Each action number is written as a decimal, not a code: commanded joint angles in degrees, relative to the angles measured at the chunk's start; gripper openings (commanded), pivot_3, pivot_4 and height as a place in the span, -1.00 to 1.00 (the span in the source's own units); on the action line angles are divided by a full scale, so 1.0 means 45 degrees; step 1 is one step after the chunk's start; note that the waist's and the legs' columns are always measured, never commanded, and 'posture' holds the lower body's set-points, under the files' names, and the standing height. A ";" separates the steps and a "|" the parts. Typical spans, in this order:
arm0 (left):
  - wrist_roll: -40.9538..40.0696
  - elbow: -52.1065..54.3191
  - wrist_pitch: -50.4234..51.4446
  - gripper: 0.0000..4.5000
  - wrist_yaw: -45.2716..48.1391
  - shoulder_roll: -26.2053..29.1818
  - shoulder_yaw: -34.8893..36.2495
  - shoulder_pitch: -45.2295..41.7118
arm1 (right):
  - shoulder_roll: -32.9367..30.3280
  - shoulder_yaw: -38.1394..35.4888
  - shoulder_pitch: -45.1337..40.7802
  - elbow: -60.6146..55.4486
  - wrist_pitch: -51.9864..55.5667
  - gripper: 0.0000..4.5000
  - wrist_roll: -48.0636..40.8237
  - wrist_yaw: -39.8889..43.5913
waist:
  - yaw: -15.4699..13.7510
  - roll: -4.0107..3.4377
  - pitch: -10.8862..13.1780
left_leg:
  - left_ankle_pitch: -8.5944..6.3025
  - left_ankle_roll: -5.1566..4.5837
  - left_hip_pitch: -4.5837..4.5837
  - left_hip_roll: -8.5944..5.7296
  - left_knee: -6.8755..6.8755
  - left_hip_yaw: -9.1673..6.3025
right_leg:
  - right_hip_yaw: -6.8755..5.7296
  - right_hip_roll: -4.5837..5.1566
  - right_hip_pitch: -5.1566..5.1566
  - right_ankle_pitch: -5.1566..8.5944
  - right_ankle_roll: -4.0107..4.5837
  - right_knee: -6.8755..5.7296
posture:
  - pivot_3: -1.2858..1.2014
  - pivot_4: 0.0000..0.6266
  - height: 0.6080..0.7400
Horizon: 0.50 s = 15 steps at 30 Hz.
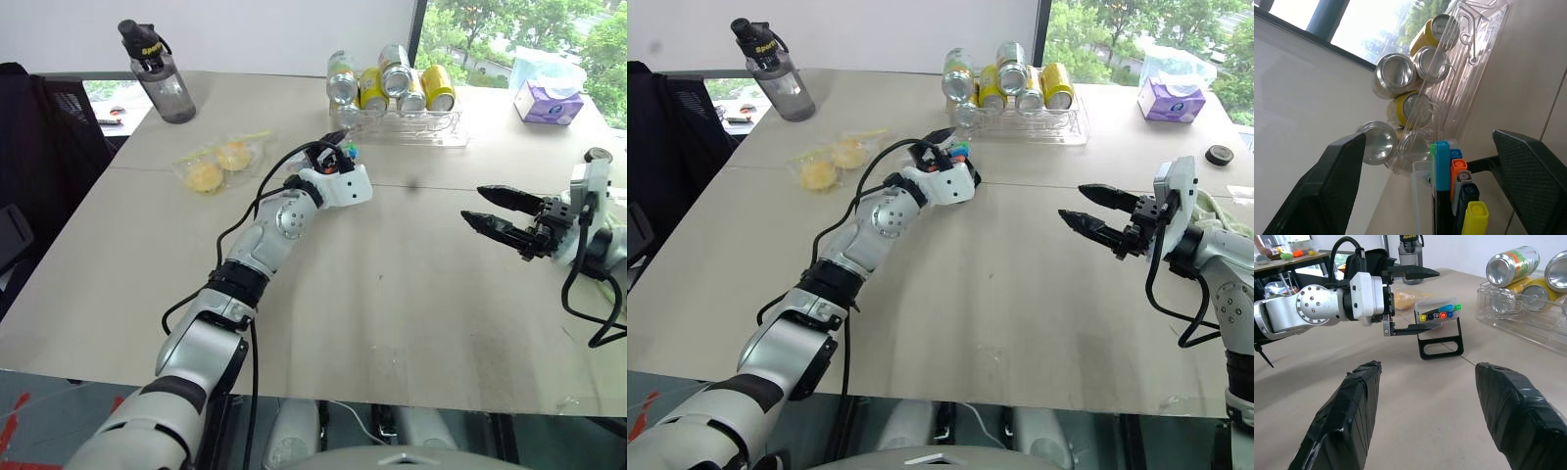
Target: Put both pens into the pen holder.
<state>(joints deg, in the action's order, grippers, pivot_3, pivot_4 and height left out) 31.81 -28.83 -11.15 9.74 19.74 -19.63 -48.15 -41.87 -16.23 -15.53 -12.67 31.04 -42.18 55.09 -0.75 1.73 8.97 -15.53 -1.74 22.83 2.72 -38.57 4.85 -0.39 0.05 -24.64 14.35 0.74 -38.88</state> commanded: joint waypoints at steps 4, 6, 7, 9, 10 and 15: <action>-0.2754 0.1221 0.0081 0.99 0.1657 -0.0151 0.1341 0.0732 | -0.0133 0.0380 0.0278 -0.0198 -0.0534 0.46 0.0676 0.0212 | 0.0015 -0.0005 -0.0004 | 0.0001 0.0001 -0.0002 0.0001 -0.0002 0.0003 | 0.0001 0.0001 0.0000 0.0000 0.0000 -0.0001 | 0.03 -0.52 1.00; -0.3558 0.2224 0.0965 0.99 0.2374 -0.0081 0.1836 0.1326 | -0.0217 0.0757 0.0665 -0.0063 -0.0898 0.46 0.1317 0.0330 | 0.0013 -0.0005 -0.0003 | 0.0001 0.0003 -0.0003 0.0007 -0.0003 0.0006 | 0.0000 0.0002 0.0000 0.0001 0.0001 -0.0001 | 0.03 -0.52 1.00; -0.4168 0.2928 0.1512 0.99 0.2666 -0.0086 0.2253 0.1670 | -0.0239 0.0967 0.0928 0.0043 -0.1188 0.46 0.1707 0.0395 | 0.0009 -0.0005 -0.0003 | 0.0002 0.0003 -0.0001 0.0008 -0.0003 0.0007 | 0.0000 0.0003 -0.0005 0.0001 0.0001 -0.0004 | 0.03 -0.52 1.00; -0.6256 0.4566 0.2493 0.99 0.3381 -0.0301 0.3328 0.2468 | -0.0003 0.1106 0.1318 0.0176 -0.1577 0.46 0.2059 0.0274 | 0.0024 -0.0005 -0.0003 | 0.0002 0.0004 -0.0001 0.0009 -0.0005 0.0007 | -0.0001 0.0002 -0.0005 0.0001 0.0000 -0.0006 | 0.03 -0.52 1.00; -0.8023 0.5590 0.3215 0.99 0.3889 -0.0610 0.4002 0.3026 | 0.0192 0.1029 0.1493 0.0132 -0.1615 0.46 0.1965 0.0184 | 0.0025 -0.0005 -0.0003 | 0.0002 0.0004 0.0002 0.0012 -0.0008 0.0003 | -0.0001 0.0003 -0.0005 0.0001 0.0000 -0.0007 | 0.03 -0.52 1.00; -1.1305 0.8905 0.5439 0.99 0.5939 0.0225 0.5149 0.6454 | 0.0700 0.0769 0.2769 -0.0239 -0.2090 0.46 0.2114 -0.0024 | 0.0092 -0.0065 -0.0039 | 0.0003 0.0006 -0.0011 0.0031 -0.0034 0.0007 | -0.0001 0.0008 0.0006 0.0001 0.0000 -0.0019 | 0.03 -0.52 1.00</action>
<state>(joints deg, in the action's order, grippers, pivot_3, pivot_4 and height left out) -15.53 7.30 10.81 34.06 19.54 1.96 -21.47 -38.78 -10.81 -3.99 -11.83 23.56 -32.94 55.18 -0.34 1.43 8.79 -15.52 -1.71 22.68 2.86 -38.72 4.88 -0.39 0.09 -24.52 14.36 0.74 -38.96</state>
